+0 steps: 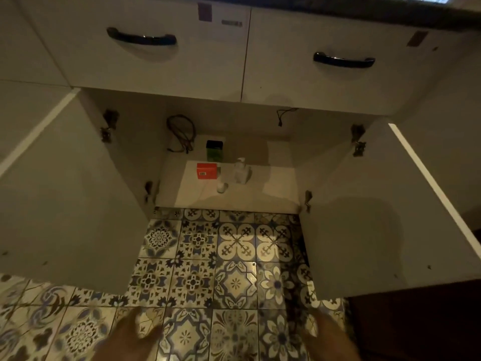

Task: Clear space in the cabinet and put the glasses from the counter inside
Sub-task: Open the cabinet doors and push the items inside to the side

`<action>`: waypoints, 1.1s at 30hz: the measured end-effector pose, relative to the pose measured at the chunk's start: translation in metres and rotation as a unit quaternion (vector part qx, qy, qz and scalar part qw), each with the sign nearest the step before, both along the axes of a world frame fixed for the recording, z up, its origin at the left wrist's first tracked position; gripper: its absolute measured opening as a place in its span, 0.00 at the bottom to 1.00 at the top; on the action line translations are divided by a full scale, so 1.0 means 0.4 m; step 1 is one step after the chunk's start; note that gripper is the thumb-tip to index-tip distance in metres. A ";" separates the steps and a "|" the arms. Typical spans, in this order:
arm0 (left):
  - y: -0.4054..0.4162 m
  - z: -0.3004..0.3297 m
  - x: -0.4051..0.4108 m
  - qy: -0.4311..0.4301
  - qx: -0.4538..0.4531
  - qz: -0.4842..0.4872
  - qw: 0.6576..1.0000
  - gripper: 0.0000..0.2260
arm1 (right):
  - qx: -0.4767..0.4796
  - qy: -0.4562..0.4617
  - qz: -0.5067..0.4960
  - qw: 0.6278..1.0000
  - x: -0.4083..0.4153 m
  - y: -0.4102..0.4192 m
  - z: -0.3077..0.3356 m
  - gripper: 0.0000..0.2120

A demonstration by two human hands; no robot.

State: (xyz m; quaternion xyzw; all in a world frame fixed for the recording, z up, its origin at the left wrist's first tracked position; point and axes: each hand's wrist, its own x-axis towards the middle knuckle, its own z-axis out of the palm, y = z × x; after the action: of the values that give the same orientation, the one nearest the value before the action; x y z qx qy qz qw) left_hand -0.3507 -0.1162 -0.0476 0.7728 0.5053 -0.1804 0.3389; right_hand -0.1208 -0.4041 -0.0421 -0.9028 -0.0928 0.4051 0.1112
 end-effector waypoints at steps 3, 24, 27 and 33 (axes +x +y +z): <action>-0.069 0.055 0.162 0.018 0.005 -0.150 0.988 0.35 | 0.042 -0.006 0.140 0.989 -0.030 0.185 0.046 0.29; 0.143 0.144 0.525 -0.167 0.265 -0.239 0.919 0.41 | 0.138 -0.258 0.196 0.936 0.256 0.453 0.211 0.34; 0.172 0.068 0.547 -0.153 0.246 -0.238 0.927 0.40 | 0.125 -0.246 0.201 0.940 0.285 0.471 0.141 0.34; 0.313 -0.142 0.633 -0.109 0.218 -0.256 0.936 0.41 | 0.101 -0.212 0.201 0.951 0.383 0.583 -0.082 0.35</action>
State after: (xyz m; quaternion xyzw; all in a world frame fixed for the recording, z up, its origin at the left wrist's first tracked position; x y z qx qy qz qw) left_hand -0.0973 0.0088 -0.1044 0.9457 0.2774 -0.0613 0.1578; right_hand 0.0323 -0.1711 -0.0751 -0.9147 -0.3339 0.2065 0.0956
